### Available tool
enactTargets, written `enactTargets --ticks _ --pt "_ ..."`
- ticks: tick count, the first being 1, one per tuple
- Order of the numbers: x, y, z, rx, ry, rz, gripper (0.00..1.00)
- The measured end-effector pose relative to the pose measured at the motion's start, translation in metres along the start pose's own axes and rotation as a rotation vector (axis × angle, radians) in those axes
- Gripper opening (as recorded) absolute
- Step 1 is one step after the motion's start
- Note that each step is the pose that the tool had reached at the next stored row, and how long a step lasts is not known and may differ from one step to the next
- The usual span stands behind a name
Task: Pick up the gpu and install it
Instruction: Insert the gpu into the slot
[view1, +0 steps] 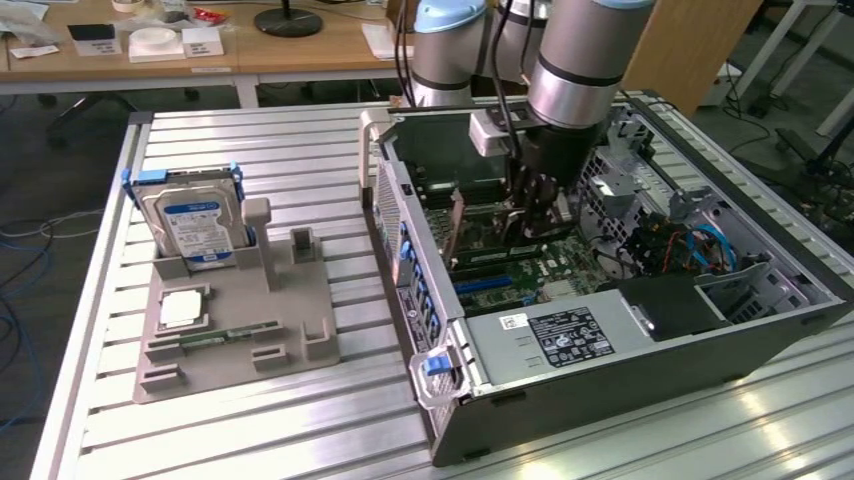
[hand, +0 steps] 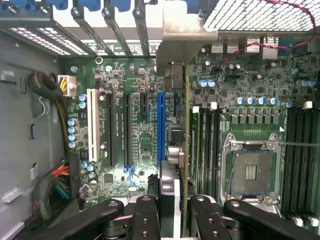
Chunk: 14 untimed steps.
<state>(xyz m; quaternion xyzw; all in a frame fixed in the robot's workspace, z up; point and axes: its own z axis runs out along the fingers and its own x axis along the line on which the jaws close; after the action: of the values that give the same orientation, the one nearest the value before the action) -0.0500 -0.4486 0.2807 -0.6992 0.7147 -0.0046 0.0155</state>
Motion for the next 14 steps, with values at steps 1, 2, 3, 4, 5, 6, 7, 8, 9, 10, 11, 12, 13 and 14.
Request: enactTargets --ticks 1,2,3,4,5,6,7,8,9,10,11,12,13,14 --pt "0.0001 0.0005 0.0005 0.0 0.0001 0.0 0.29" --pt "0.001 0.0007 0.0009 -0.0001 0.0003 0.0 0.29" --pt "0.0033 0.0007 0.0011 -0.0001 0.0002 0.0 0.29" --pt "0.0055 0.0007 0.0013 -0.0001 0.0002 0.0 0.29" --pt "0.0066 0.001 0.0016 -0.0001 0.0001 0.0 0.29" --pt "0.0071 0.0016 0.0019 0.0 0.0001 0.0 0.29" --pt "0.0071 0.0025 0.0025 0.0 -0.0001 0.0 0.29" --pt "0.0072 0.0038 0.0031 0.0 -0.0001 0.0 0.29" --pt "0.0072 0.0055 0.0037 0.0 0.0001 0.0 0.29" --pt "0.0073 0.0071 0.0046 0.0 0.0001 0.0 0.29" --pt "0.0073 0.0083 0.0057 0.0 0.0001 0.0 0.29" --pt "0.0074 0.0088 0.0068 0.0 0.0001 0.0 0.29" --pt "0.0074 0.0089 0.0079 0.0 0.0001 0.0 0.29" --pt "0.0074 0.009 0.0088 0.0 0.0001 0.0 0.29"
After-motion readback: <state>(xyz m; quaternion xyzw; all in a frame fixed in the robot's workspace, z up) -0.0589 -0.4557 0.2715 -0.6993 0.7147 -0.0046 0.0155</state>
